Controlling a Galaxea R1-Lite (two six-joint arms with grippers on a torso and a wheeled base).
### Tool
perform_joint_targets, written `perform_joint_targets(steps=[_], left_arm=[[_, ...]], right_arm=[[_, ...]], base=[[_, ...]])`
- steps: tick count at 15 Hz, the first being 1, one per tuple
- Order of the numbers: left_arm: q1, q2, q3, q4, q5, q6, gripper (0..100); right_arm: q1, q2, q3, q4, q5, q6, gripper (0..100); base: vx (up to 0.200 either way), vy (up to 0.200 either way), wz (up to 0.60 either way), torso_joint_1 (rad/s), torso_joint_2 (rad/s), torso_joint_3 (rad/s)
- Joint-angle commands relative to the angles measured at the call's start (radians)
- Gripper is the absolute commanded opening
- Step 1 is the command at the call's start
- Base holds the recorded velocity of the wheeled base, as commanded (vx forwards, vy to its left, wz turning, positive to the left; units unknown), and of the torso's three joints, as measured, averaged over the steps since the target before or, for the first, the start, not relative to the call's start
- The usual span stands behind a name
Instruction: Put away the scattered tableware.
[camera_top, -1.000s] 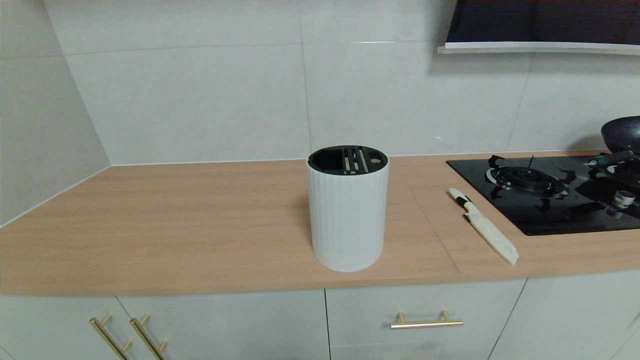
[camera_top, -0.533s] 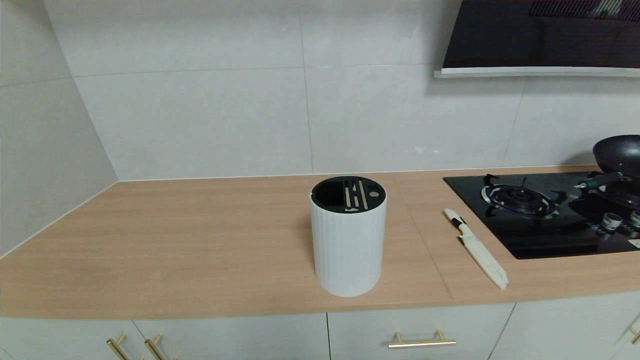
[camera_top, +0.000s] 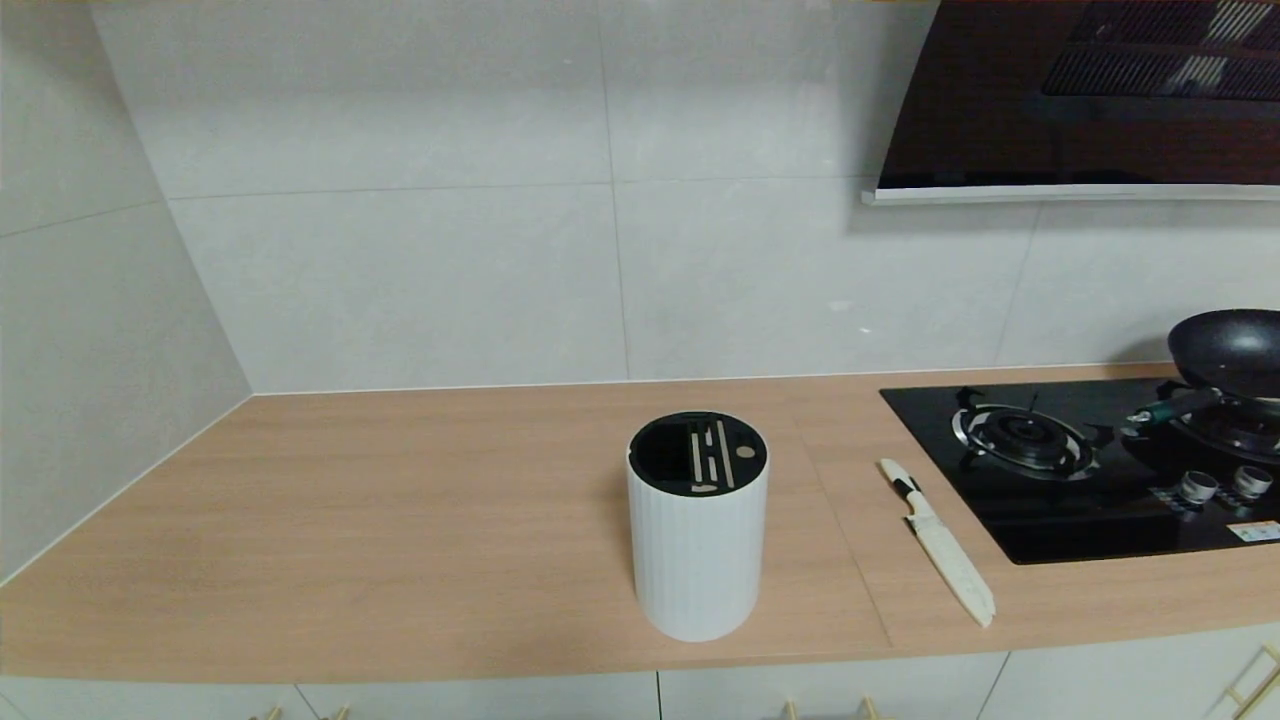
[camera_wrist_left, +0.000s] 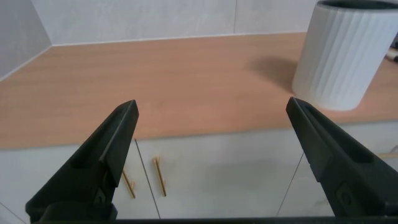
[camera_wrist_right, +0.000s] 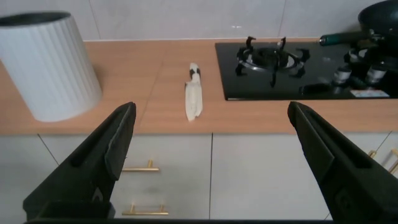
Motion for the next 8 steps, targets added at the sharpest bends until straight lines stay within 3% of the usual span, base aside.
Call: perform_joint_targets(steps=[1, 3, 8], left_arm=[[0.000, 0.000, 0.000, 0.000, 0.000, 0.000, 100], [0.000, 0.000, 0.000, 0.000, 0.000, 0.000, 100], [0.000, 0.000, 0.000, 0.000, 0.000, 0.000, 100]], right_arm=[[0.000, 0.001, 0.000, 0.000, 0.000, 0.002, 100], [0.000, 0.001, 0.000, 0.000, -0.001, 0.002, 100], [0.000, 0.001, 0.000, 0.000, 0.000, -0.008, 100]], base=[[0.000, 0.000, 0.00, 0.207, -0.43, -0.222], [0.000, 0.000, 0.00, 0.164, -0.32, -0.166], [0.000, 0.000, 0.00, 0.007, -0.01, -0.008]])
